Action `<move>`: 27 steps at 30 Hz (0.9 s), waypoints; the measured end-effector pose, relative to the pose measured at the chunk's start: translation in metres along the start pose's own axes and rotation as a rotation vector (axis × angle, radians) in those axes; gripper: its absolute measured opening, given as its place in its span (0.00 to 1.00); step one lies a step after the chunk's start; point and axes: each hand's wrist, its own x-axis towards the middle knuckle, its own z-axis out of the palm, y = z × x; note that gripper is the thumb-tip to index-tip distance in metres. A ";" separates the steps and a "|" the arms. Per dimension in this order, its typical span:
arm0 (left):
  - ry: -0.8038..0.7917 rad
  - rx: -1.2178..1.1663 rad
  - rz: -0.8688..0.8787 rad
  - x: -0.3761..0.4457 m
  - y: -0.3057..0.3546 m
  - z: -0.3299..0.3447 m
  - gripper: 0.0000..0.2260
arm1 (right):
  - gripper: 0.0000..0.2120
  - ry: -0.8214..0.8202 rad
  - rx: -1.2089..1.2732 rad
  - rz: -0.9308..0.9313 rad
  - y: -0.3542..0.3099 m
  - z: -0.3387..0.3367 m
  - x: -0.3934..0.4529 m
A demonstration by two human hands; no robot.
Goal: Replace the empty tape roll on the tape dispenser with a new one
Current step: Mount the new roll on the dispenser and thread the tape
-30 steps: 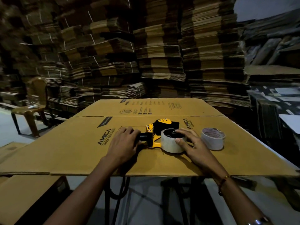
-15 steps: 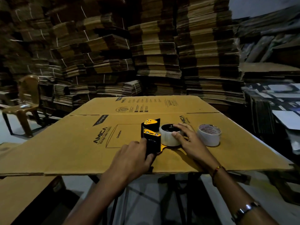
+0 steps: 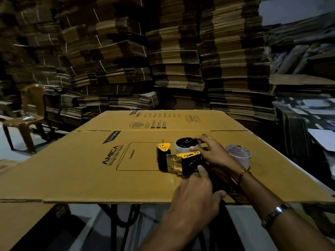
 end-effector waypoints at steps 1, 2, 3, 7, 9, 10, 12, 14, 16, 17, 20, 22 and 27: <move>0.005 -0.012 0.010 0.004 0.003 0.004 0.37 | 0.18 -0.019 -0.011 0.005 0.000 -0.003 0.002; 0.004 -0.027 0.016 0.009 0.004 0.007 0.37 | 0.16 -0.025 -0.040 -0.001 -0.001 -0.007 0.004; -0.006 -0.050 0.026 0.013 0.005 0.010 0.37 | 0.14 -0.019 -0.069 -0.003 -0.005 -0.013 0.004; -0.073 -0.210 0.106 0.027 -0.003 0.012 0.36 | 0.15 0.034 -0.065 0.000 -0.028 -0.041 -0.010; 0.009 -0.287 0.138 0.031 -0.020 0.006 0.25 | 0.15 -0.030 -0.145 -0.046 -0.037 -0.047 -0.024; 0.115 -0.321 0.126 0.031 -0.030 0.000 0.18 | 0.16 -0.066 -0.213 -0.072 -0.041 -0.046 -0.032; 0.393 -0.368 0.055 0.034 -0.055 -0.015 0.11 | 0.18 -0.116 -0.377 -0.118 -0.049 -0.039 -0.044; 0.610 -0.369 -0.019 0.045 -0.081 -0.031 0.08 | 0.19 -0.112 -0.449 -0.180 -0.060 -0.027 -0.053; 0.636 -0.360 -0.072 0.064 -0.105 -0.038 0.07 | 0.18 -0.099 -0.487 -0.251 -0.071 -0.013 -0.058; 0.588 -0.345 -0.090 0.072 -0.113 -0.038 0.09 | 0.18 -0.094 -0.516 -0.273 -0.075 -0.006 -0.059; 0.408 -0.325 -0.090 0.086 -0.127 -0.024 0.15 | 0.15 -0.087 -0.606 -0.292 -0.076 0.010 -0.057; 0.399 -0.401 -0.057 0.086 -0.132 -0.014 0.16 | 0.11 -0.089 -0.609 -0.289 -0.073 0.016 -0.056; 0.475 -0.499 -0.017 0.086 -0.140 0.000 0.15 | 0.11 -0.100 -0.556 -0.295 -0.063 0.019 -0.049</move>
